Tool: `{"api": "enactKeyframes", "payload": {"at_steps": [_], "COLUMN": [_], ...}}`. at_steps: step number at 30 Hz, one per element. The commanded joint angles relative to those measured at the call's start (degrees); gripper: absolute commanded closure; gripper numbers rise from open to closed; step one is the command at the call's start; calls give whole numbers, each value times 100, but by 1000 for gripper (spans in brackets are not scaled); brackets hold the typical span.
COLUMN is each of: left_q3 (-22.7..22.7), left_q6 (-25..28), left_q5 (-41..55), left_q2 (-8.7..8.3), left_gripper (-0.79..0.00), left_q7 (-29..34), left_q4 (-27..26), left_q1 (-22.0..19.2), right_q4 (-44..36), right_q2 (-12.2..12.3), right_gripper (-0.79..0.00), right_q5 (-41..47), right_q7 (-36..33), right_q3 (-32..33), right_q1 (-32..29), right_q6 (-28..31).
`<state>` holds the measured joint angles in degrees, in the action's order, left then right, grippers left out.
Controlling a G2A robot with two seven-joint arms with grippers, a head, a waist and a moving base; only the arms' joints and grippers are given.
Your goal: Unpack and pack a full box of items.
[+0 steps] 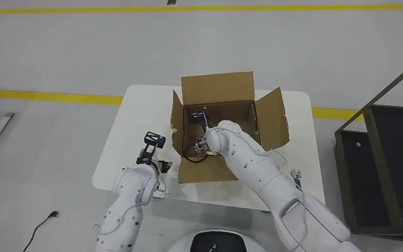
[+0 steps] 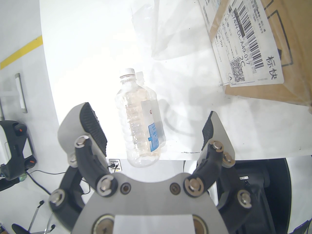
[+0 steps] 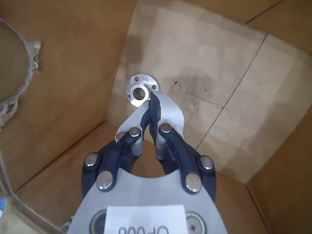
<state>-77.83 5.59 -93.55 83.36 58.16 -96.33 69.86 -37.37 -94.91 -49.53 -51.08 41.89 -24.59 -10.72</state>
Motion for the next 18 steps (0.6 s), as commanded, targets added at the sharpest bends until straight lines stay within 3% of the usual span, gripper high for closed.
{"api": "enactKeyframes", "payload": {"at_steps": [1, 18], "left_q3": [0, 0], "left_q6": [0, 0], "left_q5": [0, 0], "left_q2": [0, 0], "left_gripper": [-785, -785], "left_q7": [0, 0], "left_q4": [0, 0], "left_q1": [0, 0], "right_q4": [104, -70], "right_q2": [-43, -34], "right_gripper": [-785, -785], "right_q5": [9, -109], "right_q7": [26, 137], "right_q3": [-35, -33], "right_q1": [49, -20], "right_q6": [40, 2]}}
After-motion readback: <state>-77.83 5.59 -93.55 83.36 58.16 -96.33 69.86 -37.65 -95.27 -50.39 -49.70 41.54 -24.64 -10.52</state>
